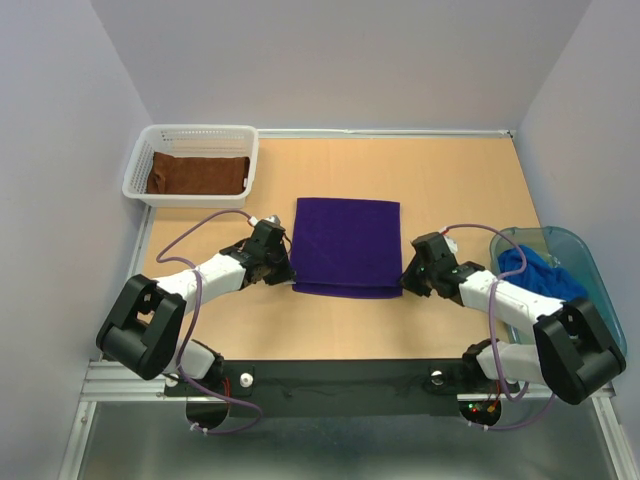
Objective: Fold and stack the towels
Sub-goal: Fold the towel
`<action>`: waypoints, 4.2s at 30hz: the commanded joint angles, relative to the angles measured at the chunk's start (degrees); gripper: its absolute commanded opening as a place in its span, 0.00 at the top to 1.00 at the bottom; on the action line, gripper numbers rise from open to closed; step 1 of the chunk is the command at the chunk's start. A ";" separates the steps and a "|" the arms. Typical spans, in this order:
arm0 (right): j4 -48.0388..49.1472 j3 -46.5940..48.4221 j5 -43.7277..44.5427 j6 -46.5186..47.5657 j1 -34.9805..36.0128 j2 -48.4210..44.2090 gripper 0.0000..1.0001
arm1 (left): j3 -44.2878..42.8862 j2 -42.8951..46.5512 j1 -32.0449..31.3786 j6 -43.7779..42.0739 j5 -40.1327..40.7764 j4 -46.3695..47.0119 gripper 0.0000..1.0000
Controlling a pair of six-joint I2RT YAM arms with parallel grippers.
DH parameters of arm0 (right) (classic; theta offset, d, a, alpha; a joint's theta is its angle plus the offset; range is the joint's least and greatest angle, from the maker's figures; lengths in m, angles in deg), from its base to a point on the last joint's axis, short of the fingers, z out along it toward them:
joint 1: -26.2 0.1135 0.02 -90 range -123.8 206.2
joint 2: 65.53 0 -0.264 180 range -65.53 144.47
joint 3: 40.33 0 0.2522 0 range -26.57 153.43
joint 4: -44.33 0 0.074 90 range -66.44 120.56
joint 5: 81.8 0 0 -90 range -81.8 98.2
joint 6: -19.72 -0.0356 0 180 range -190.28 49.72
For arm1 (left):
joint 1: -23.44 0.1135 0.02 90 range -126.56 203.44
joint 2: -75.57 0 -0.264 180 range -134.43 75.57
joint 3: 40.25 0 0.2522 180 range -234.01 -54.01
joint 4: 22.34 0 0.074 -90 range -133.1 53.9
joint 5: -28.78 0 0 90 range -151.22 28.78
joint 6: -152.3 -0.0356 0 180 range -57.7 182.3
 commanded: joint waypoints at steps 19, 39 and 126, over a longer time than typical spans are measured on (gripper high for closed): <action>1.61 6.91 1.72 5.17 -1.84 -1.28 1.00 | -6.02 -0.21 -0.20 -2.49 2.27 -2.91 1.00; -7.09 -0.11 -9.01 5.01 -3.78 -9.64 1.00 | -1.03 5.50 -3.10 1.54 -0.71 -7.23 1.00; -19.13 -3.72 -27.46 16.61 -5.80 -11.13 0.59 | 3.46 6.73 -9.69 6.55 3.42 -16.89 0.70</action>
